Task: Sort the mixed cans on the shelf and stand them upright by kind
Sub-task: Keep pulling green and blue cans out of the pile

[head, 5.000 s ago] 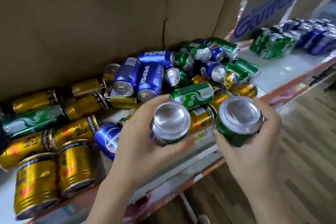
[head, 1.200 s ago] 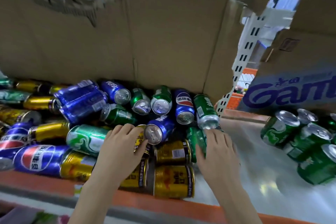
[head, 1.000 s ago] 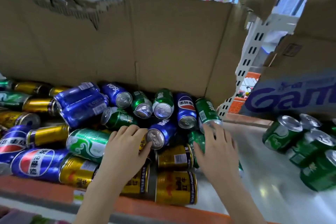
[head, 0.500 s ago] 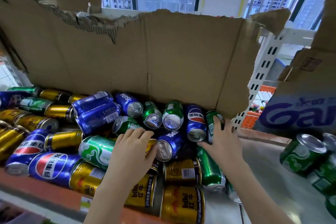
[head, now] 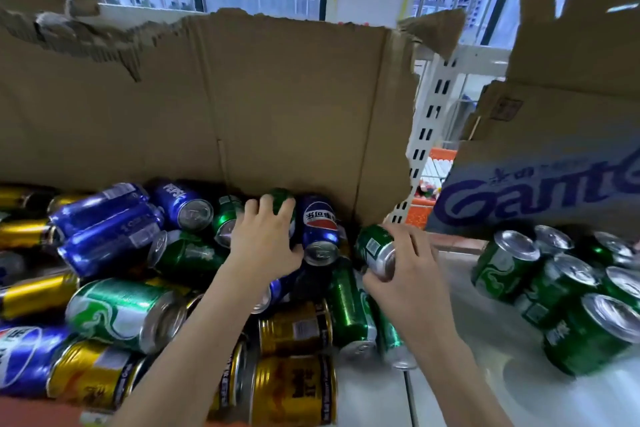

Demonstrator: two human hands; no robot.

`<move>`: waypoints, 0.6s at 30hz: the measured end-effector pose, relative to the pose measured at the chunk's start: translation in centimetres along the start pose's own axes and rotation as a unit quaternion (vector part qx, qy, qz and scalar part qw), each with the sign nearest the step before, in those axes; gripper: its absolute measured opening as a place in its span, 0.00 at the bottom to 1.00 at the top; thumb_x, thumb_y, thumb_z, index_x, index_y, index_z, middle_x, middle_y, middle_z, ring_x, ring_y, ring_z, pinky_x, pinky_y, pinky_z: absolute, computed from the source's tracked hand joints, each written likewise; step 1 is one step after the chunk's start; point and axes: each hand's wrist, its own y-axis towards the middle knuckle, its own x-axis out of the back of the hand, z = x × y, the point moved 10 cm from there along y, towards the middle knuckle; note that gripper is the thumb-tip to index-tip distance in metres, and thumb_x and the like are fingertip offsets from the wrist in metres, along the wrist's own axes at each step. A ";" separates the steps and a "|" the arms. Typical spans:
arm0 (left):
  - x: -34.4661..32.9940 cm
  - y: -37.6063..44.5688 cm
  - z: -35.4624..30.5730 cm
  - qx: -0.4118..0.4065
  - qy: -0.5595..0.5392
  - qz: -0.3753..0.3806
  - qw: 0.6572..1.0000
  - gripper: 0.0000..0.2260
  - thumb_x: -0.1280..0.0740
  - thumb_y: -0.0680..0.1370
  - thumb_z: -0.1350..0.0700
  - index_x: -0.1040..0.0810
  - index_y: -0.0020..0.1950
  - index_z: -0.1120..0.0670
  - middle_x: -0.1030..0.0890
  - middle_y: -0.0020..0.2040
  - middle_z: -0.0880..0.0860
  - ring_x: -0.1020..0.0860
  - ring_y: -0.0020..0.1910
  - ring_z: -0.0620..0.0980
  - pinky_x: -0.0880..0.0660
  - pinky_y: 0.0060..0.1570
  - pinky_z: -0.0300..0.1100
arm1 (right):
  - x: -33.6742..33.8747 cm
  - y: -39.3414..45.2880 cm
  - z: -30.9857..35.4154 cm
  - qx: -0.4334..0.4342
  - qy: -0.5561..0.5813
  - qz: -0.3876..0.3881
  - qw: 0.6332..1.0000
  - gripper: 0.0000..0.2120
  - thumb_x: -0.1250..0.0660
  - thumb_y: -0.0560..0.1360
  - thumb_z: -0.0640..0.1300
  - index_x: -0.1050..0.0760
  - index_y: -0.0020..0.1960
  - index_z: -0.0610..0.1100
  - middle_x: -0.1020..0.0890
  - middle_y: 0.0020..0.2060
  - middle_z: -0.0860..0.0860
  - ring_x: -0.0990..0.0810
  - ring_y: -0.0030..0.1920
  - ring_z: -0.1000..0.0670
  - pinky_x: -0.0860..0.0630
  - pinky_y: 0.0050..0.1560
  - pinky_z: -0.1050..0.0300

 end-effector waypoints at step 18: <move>1.2 1.5 1.6 0.050 -0.092 -0.082 0.991 0.31 0.28 0.70 0.48 0.35 0.69 0.55 0.28 0.63 0.57 0.31 0.61 0.58 0.39 0.63 0.46 | 2.9 -4.4 0.8 0.005 0.019 -0.119 0.993 0.33 0.23 0.59 0.38 0.28 0.63 0.41 0.25 0.56 0.45 0.25 0.55 0.44 0.24 0.53 0.51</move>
